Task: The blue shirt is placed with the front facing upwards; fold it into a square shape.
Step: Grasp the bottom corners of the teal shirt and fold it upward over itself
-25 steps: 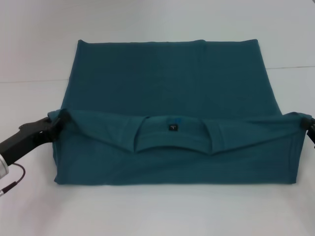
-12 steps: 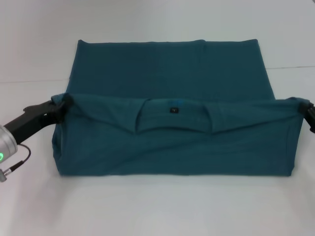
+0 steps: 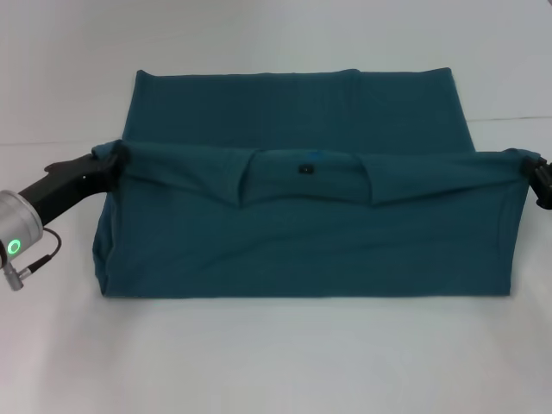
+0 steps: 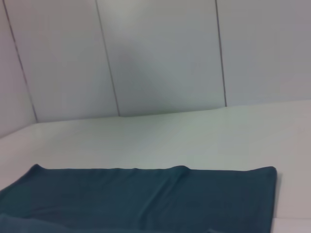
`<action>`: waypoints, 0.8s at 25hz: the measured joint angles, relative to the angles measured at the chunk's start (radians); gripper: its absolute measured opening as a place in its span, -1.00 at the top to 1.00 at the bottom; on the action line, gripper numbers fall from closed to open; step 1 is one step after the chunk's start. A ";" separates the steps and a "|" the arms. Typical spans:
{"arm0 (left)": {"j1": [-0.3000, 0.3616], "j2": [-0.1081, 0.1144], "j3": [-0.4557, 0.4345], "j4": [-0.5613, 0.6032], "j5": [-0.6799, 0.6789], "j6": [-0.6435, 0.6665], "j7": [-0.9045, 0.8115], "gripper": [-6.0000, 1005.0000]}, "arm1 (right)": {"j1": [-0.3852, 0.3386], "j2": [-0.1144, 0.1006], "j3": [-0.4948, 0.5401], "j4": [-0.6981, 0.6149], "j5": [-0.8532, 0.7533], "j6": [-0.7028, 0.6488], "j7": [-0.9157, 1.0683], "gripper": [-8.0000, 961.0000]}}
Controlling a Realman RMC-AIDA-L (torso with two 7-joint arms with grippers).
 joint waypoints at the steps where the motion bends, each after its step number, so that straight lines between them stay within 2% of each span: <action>1: -0.005 0.001 0.000 -0.003 -0.008 -0.014 0.003 0.87 | 0.003 0.000 0.000 0.000 0.001 0.006 0.000 0.90; 11: -0.059 0.002 0.001 -0.015 -0.024 -0.097 0.019 0.87 | 0.033 0.000 -0.019 0.008 0.024 0.098 -0.002 0.90; 20: -0.090 -0.010 0.024 -0.019 -0.042 -0.180 0.035 0.87 | 0.051 -0.001 -0.107 0.038 0.081 0.180 -0.013 0.90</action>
